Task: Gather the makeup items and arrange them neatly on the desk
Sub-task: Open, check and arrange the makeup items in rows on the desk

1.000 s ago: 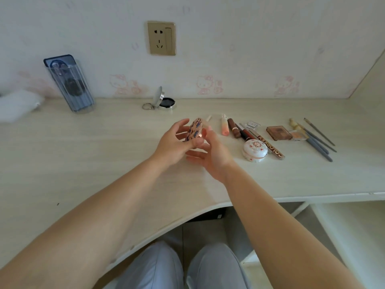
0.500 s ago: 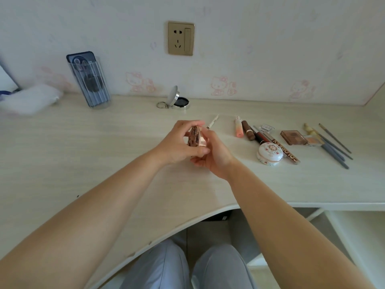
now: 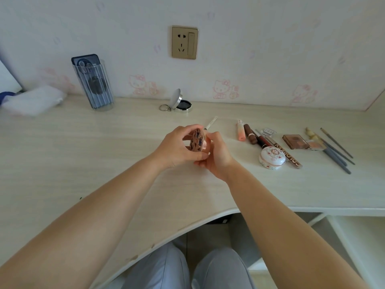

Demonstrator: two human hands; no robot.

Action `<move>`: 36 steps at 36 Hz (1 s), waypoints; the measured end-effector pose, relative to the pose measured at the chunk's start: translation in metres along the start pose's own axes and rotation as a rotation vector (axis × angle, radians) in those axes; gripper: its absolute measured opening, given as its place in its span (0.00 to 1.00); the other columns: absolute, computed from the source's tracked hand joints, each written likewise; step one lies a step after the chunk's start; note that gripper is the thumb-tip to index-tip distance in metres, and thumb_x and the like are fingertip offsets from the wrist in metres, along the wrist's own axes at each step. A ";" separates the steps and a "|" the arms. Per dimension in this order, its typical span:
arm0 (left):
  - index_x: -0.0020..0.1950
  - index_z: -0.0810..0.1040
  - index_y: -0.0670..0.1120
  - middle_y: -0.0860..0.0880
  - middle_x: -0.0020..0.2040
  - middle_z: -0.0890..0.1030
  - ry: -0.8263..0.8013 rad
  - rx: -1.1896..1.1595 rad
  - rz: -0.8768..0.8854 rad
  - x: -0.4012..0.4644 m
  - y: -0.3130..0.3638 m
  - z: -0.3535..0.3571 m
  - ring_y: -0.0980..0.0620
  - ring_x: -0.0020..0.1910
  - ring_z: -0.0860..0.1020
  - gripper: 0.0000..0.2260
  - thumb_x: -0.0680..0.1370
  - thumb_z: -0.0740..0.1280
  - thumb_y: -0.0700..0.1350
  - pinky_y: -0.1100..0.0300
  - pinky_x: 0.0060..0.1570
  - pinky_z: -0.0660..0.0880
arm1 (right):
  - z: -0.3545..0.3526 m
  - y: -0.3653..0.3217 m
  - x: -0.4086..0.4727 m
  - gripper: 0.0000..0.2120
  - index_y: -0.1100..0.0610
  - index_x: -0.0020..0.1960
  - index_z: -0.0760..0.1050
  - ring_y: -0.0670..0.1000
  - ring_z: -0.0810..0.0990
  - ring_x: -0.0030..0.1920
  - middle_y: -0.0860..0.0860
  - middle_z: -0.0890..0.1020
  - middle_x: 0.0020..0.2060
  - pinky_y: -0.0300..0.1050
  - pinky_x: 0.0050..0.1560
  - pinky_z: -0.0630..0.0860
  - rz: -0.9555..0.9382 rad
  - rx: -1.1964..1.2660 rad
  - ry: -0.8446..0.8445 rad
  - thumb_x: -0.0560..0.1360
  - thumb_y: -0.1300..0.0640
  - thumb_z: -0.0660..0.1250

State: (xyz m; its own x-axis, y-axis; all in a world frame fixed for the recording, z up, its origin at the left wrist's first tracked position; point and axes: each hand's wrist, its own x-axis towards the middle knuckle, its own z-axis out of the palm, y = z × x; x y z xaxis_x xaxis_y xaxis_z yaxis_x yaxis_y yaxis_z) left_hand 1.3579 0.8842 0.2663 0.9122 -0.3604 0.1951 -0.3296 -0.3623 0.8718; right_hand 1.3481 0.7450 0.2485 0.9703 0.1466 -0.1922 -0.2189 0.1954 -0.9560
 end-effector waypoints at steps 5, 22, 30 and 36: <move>0.58 0.72 0.63 0.53 0.57 0.74 -0.014 0.009 -0.016 0.002 0.001 -0.002 0.59 0.60 0.74 0.30 0.62 0.80 0.46 0.56 0.59 0.76 | 0.002 -0.002 0.000 0.27 0.63 0.63 0.72 0.53 0.72 0.31 0.57 0.78 0.42 0.44 0.31 0.68 0.000 -0.039 0.018 0.75 0.48 0.48; 0.57 0.73 0.62 0.64 0.51 0.75 -0.047 -0.068 -0.075 0.005 0.005 -0.019 0.57 0.55 0.77 0.29 0.57 0.75 0.55 0.68 0.53 0.71 | 0.002 -0.007 -0.001 0.20 0.60 0.53 0.70 0.54 0.73 0.28 0.59 0.76 0.38 0.40 0.27 0.67 0.090 0.216 -0.042 0.75 0.48 0.48; 0.57 0.74 0.62 0.59 0.53 0.76 0.021 -0.181 -0.115 0.008 -0.005 -0.024 0.56 0.55 0.78 0.27 0.60 0.76 0.53 0.65 0.53 0.74 | 0.000 -0.007 0.003 0.20 0.60 0.45 0.73 0.54 0.77 0.30 0.58 0.79 0.39 0.38 0.27 0.70 0.130 0.328 -0.070 0.76 0.49 0.48; 0.62 0.73 0.59 0.58 0.58 0.75 0.085 -0.086 -0.112 0.013 -0.017 -0.036 0.58 0.57 0.76 0.26 0.68 0.76 0.44 0.69 0.50 0.70 | 0.008 -0.008 0.015 0.17 0.58 0.47 0.76 0.53 0.74 0.31 0.55 0.77 0.38 0.41 0.29 0.73 0.126 0.122 0.089 0.80 0.53 0.50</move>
State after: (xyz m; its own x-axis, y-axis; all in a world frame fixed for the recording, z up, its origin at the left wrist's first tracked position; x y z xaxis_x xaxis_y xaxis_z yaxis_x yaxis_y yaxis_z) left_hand 1.3841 0.9160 0.2703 0.9605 -0.2467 0.1287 -0.2061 -0.3197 0.9248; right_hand 1.3640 0.7534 0.2544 0.9385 0.0918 -0.3328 -0.3448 0.2977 -0.8902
